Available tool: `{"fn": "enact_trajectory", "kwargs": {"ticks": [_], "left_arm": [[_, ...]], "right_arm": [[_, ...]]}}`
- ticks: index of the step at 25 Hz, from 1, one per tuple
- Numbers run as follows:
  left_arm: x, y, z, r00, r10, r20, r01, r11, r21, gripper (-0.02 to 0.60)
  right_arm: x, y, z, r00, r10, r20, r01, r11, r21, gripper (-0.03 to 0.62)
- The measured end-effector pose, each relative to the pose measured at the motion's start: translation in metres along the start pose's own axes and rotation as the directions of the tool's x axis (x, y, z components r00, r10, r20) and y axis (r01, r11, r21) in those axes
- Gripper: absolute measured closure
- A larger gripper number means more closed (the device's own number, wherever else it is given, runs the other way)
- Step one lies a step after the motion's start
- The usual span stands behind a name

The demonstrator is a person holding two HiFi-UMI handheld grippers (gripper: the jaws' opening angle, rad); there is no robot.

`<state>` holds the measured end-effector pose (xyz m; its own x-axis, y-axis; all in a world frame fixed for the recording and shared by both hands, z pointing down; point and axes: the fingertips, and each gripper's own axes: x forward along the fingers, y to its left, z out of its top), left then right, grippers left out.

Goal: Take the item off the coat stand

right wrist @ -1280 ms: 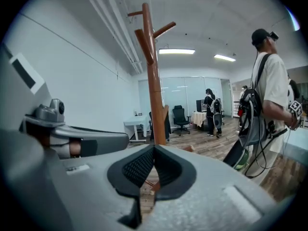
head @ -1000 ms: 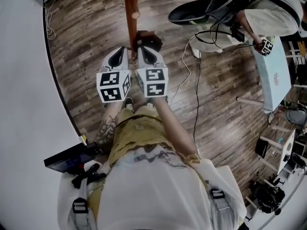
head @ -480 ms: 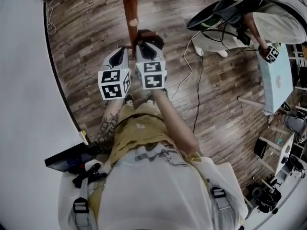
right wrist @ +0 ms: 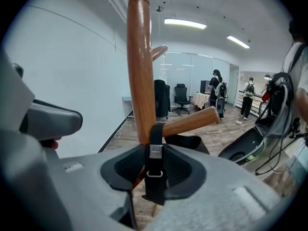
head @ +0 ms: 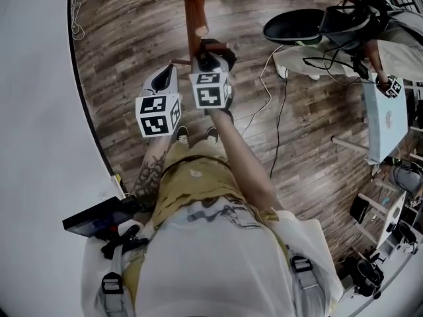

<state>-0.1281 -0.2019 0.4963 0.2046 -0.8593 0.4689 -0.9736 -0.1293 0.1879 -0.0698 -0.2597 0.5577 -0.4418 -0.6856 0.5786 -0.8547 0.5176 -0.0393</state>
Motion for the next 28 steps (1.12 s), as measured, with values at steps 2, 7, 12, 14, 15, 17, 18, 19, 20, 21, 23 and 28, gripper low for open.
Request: {"fn": "enact_trajectory", "kwargs": {"ticks": [2, 7, 12, 14, 15, 17, 18, 19, 20, 21, 23, 28], "left_arm": [[-0.001, 0.002, -0.001, 1.0, 0.005, -0.001, -0.005, 1.0, -0.001, 0.584], [-0.001, 0.0, 0.003, 1.0, 0.001, 0.007, -0.001, 1.0, -0.003, 0.584], [0.0, -0.011, 0.009, 0.999, -0.032, 0.029, 0.032, 0.999, 0.006, 0.584], [0.001, -0.016, 0.013, 0.998, -0.047, 0.036, 0.047, 0.999, 0.012, 0.584], [0.001, -0.019, 0.014, 0.998, -0.054, 0.04, 0.053, 0.998, 0.016, 0.584], [0.001, -0.024, 0.018, 0.997, -0.066, 0.049, 0.065, 0.998, 0.024, 0.584], [0.001, -0.026, 0.019, 0.996, -0.072, 0.053, 0.07, 0.997, 0.027, 0.584], [0.001, -0.028, 0.021, 0.995, -0.077, 0.057, 0.076, 0.997, 0.031, 0.584], [0.001, -0.031, 0.023, 0.995, -0.083, 0.061, 0.081, 0.996, 0.035, 0.584], [0.001, -0.033, 0.025, 0.994, -0.09, 0.065, 0.087, 0.995, 0.039, 0.584], [0.001, -0.039, 0.028, 0.992, -0.106, 0.075, 0.102, 0.994, 0.048, 0.584], [0.0, -0.055, 0.042, 0.983, -0.149, 0.107, 0.141, 0.987, 0.075, 0.584]], "right_arm": [[0.002, -0.001, -0.003, 1.0, -0.005, -0.013, 0.005, 1.0, -0.006, 0.48], [-0.016, -0.013, 0.004, 0.997, -0.058, 0.052, 0.059, 0.998, -0.009, 0.497], [-0.045, -0.028, 0.022, 0.985, -0.119, 0.127, 0.116, 0.993, 0.029, 0.5], [-0.052, -0.037, 0.029, 0.98, -0.142, 0.143, 0.137, 0.99, 0.038, 0.5], [-0.056, -0.041, 0.031, 0.977, -0.153, 0.15, 0.148, 0.988, 0.042, 0.5], [-0.064, -0.048, 0.033, 0.97, -0.176, 0.166, 0.17, 0.984, 0.048, 0.5], [-0.068, -0.051, 0.035, 0.967, -0.187, 0.175, 0.181, 0.982, 0.051, 0.5], [-0.072, -0.055, 0.037, 0.963, -0.197, 0.184, 0.19, 0.98, 0.056, 0.5], [-0.077, -0.059, 0.039, 0.959, -0.207, 0.194, 0.199, 0.978, 0.061, 0.5], [-0.081, -0.062, 0.042, 0.955, -0.216, 0.204, 0.207, 0.976, 0.066, 0.501], [-0.091, -0.068, 0.047, 0.946, -0.232, 0.226, 0.221, 0.973, 0.073, 0.501], [-0.119, -0.08, 0.066, 0.919, -0.266, 0.29, 0.256, 0.964, 0.075, 0.502]]}}
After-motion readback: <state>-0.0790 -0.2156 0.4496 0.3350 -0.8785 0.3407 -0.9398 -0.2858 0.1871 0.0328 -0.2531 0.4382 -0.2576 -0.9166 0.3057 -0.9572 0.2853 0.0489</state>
